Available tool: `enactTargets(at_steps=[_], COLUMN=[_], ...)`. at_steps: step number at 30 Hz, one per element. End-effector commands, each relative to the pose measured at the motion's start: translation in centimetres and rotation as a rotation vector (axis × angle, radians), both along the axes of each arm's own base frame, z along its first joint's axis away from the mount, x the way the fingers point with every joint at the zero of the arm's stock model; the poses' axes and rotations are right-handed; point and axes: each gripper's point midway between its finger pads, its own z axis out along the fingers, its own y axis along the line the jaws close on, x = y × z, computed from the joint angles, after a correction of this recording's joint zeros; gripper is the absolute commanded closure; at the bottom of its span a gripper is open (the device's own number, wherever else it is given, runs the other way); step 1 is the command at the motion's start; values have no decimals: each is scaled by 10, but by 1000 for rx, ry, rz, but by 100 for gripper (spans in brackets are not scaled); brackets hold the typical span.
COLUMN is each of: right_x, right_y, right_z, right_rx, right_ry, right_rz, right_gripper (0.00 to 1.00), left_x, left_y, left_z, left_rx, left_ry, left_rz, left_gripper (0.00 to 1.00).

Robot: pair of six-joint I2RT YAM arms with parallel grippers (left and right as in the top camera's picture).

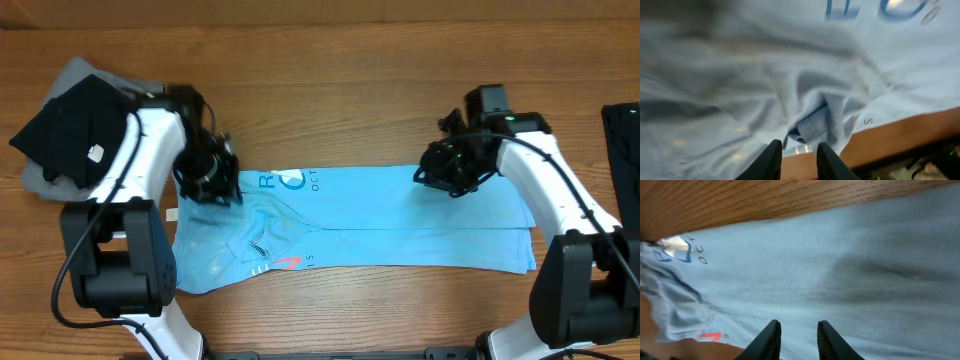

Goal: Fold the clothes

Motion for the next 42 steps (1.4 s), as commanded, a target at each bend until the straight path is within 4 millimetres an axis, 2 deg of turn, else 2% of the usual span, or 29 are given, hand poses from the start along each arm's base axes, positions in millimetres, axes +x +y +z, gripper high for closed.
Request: enactTargets(at_steps=[1,4,7,13,17,22,26,35,42], right_x=[5,10,11,9,6,6,7,7,6], right_y=[-20,-34,-48,-68,-71,-71,-71,-71,-71], right_z=[-6,-7,-7,-7,-8,-8,-8,-8,-8], right_rx=[-114,-120,-119,-120,-122,-121,-121,-121,-122], right_ry=[3,6,12,37,48,47,44,44,47], right_rz=[-80,-153,-198,-257,-265,-265,-265,-265,-265], right_gripper=[72,71,71,72,73,73,73,74,74], left_x=[-28,-51,-63,-60,-55,-60,-64,-79,-66], left_y=[-16,-20,-20,-20,-19,-19,-25,-21,-23], left_z=[-14,-25,-31,-39,-47,-54,-50,-43,-51], left_rx=[-43,-41,-33,-21,-13,-6,-39,-45,-36], left_ry=[76,142,185,170,137,148,172,228,160], left_rz=[-43,-61,-47,-12,-15,9,23,-14,-33], left_gripper=[73,73,71,64,63,72,78,67,69])
